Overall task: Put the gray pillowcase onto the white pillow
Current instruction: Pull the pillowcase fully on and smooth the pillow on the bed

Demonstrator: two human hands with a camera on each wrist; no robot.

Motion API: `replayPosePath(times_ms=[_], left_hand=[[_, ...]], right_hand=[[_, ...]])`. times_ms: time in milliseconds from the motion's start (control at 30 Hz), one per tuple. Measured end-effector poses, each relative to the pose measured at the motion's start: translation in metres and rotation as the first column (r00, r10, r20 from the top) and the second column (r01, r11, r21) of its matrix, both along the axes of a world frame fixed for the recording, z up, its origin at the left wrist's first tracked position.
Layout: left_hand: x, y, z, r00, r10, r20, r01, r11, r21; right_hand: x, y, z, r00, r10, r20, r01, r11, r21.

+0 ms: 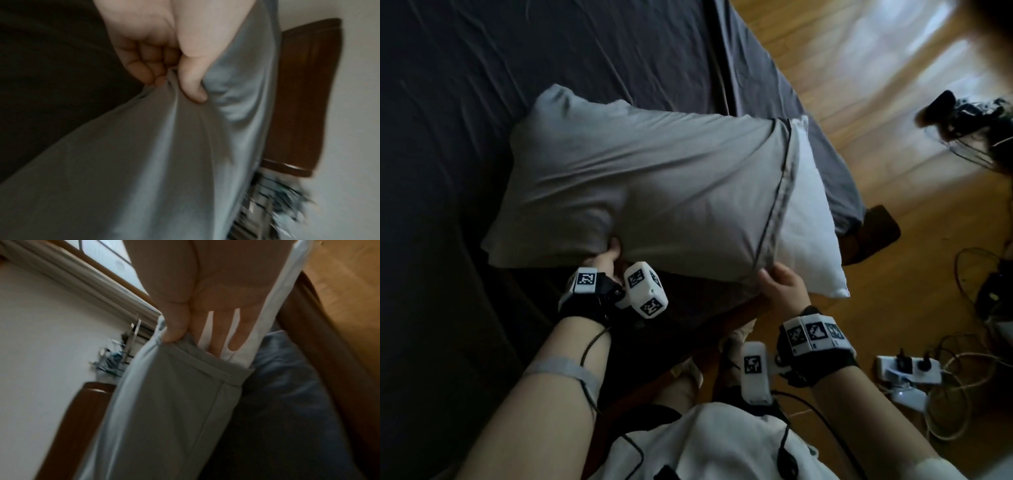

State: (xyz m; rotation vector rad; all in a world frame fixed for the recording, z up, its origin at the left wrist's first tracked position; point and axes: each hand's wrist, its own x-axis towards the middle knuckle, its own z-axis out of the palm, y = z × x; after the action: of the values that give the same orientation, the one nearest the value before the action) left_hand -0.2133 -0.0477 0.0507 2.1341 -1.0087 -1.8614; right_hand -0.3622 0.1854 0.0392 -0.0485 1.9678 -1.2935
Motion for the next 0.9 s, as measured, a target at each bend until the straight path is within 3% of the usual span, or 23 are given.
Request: replayPosePath(times_ms=[100,167,267,400,500,600,733,800,900], left_hand=[[-0.010,-0.007,0.032,0.980,0.129,-0.155,-0.155,0.973,-0.173],[-0.017,-0.006,0.064,0.977,0.092,-0.191,-0.143,0.953,-0.269],[-0.023,0.004,0.116,0.971,0.025,-0.237,-0.121,0.908,-0.401],[-0.019,0.010,0.153,0.956,-0.047,-0.290,-0.121,0.835,-0.537],[-0.011,0.008,0.162,0.959,-0.080,-0.271,-0.086,0.832,-0.548],[0.000,0.011,0.160,0.972,-0.090,-0.218,-0.036,0.858,-0.512],[0.020,0.016,0.144,0.985,-0.088,-0.150,0.013,0.897,-0.443],[0.028,0.014,0.137,0.985,-0.111,-0.133,0.041,0.894,-0.445],[0.032,0.011,0.136,0.980,-0.178,-0.094,0.119,0.889,-0.443]], right_hand=[[-0.012,-0.015,0.031,0.989,-0.101,-0.108,0.089,0.990,-0.109],[-0.024,-0.024,0.058,0.960,-0.205,-0.193,0.171,0.969,-0.180],[-0.038,-0.030,0.105,0.921,-0.338,-0.191,0.243,0.885,-0.397],[-0.041,-0.036,0.152,0.958,-0.258,-0.128,0.105,0.728,-0.678],[-0.037,-0.041,0.164,0.991,-0.127,-0.034,0.055,0.632,-0.773],[-0.031,-0.039,0.164,0.998,-0.060,-0.025,0.021,0.662,-0.749],[-0.022,-0.038,0.154,0.989,0.094,-0.113,-0.144,0.787,-0.600],[-0.021,-0.035,0.154,0.956,0.205,-0.211,-0.285,0.824,-0.491],[-0.025,-0.028,0.152,0.848,0.335,-0.411,-0.458,0.854,-0.248]])
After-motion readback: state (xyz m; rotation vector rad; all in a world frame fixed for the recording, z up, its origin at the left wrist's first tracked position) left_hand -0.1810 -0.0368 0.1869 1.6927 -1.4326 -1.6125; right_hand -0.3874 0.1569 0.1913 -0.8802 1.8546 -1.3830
